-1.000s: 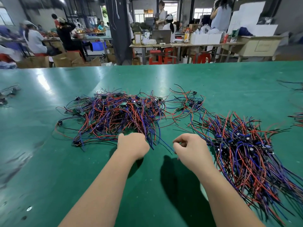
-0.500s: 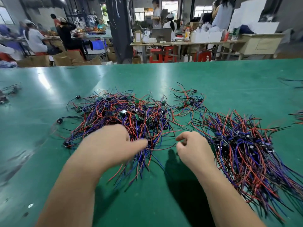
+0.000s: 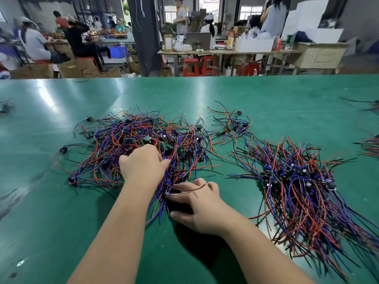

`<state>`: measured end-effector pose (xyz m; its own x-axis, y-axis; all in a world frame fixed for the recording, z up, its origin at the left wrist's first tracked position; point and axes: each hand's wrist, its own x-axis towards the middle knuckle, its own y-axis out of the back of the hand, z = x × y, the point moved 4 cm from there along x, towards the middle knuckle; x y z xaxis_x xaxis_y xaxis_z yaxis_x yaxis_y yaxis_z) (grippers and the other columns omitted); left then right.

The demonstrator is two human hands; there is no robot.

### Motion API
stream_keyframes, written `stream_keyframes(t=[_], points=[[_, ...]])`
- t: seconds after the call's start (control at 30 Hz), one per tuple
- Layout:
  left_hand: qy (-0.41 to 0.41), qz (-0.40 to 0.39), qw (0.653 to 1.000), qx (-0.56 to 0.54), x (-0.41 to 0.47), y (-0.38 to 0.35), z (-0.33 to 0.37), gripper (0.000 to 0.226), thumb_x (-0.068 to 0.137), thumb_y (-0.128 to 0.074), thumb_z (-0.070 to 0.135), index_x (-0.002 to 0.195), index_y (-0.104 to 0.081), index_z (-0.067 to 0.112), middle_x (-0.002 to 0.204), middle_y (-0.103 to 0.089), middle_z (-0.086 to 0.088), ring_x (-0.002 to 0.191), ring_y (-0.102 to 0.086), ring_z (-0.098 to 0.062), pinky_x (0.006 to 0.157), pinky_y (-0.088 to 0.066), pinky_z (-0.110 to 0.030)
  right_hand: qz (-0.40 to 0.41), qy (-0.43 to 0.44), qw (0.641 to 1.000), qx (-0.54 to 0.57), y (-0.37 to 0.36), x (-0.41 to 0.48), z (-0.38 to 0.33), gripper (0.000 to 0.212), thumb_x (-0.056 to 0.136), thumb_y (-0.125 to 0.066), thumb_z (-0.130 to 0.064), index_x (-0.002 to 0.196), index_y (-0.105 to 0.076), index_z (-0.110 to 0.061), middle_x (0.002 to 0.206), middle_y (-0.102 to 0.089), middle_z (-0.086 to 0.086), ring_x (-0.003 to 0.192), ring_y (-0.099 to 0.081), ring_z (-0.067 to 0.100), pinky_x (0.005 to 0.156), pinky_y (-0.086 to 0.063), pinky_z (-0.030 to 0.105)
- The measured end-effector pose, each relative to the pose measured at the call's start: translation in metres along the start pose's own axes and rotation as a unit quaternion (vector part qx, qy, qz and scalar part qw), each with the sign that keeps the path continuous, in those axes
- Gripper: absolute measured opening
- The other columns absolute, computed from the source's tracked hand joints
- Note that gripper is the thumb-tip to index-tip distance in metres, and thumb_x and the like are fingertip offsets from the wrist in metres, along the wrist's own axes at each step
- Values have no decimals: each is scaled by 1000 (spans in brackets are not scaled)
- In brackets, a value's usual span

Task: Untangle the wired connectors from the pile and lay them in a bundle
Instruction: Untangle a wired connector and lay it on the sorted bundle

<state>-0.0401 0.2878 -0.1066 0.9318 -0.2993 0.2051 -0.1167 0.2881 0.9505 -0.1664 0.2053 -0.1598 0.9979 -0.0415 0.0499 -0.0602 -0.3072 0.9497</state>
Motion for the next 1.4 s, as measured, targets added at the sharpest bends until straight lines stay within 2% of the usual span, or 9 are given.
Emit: stream_keyframes(t=[0.13,0.23,0.43,0.57,0.7,0.97,1.2,1.3,1.4], points=[[-27,87,993,-71,-8,1,-3,10,89,-60,38,94,-64,30,83,-68,7,87,-61,-22,80,-29,-37,46,-32,997,59,8,1,5,32,88,-54,-46,117,-64,-38,133,-52,-11,123,-41,17,96,-24,36],[-61,69,987,-130,-6,-4,-6,30,92,-55,18,117,-54,35,98,-62,2,96,-58,-26,86,-36,-41,121,-83,982,122,21,-3,17,19,87,-58,-30,99,-72,-31,108,-61,-11,111,-51,15,93,-33,33],[-79,-24,994,-75,-2,-14,-18,35,88,-52,27,118,-61,42,118,-48,2,113,-47,-25,98,-34,-46,189,-160,951,184,39,-13,38,16,87,-60,-20,96,-72,-25,102,-63,-5,99,-56,15,92,-43,33],[-106,-6,988,-111,-6,-10,-15,40,81,-50,43,121,-57,44,117,-49,7,112,-44,-19,101,-25,-46,236,-190,923,235,45,-16,45,18,86,-58,-13,89,-71,-25,87,-63,-10,74,-55,3,63,-39,15],[-128,-7,991,-38,-9,-17,-11,41,87,-53,52,127,-53,44,120,-49,8,112,-46,-17,98,-23,-41,247,-209,908,267,46,-17,48,19,85,-57,-12,85,-71,-26,69,-61,-14,46,-48,-1,46,-34,9],[-66,42,996,-37,-7,-21,-11,25,91,-58,43,113,-60,32,123,-49,5,118,-43,-21,106,-17,-44,261,-212,897,287,51,-20,50,22,85,-57,-10,80,-68,-28,65,-62,-11,47,-50,-3,42,-36,9],[-90,108,987,-79,-11,-11,-12,17,88,-61,39,105,-60,37,118,-54,7,113,-43,-24,100,-15,-42,269,-221,891,291,50,-21,53,23,83,-58,-11,76,-68,-30,64,-65,-10,51,-51,-2,47,-37,9],[-103,180,953,-220,-13,2,-10,14,90,-60,33,104,-57,35,97,-62,14,95,-54,-17,87,-22,-33,275,-224,888,292,52,-20,55,21,84,-59,-12,77,-69,-29,66,-67,-8,53,-53,0,51,-41,11],[-130,163,867,-453,-17,13,-7,17,92,-62,22,100,-53,34,84,-61,18,77,-58,2,77,-43,-23,287,-225,879,306,53,-21,56,20,83,-59,-11,78,-71,-27,67,-67,-6,56,-55,1,51,-40,9]])
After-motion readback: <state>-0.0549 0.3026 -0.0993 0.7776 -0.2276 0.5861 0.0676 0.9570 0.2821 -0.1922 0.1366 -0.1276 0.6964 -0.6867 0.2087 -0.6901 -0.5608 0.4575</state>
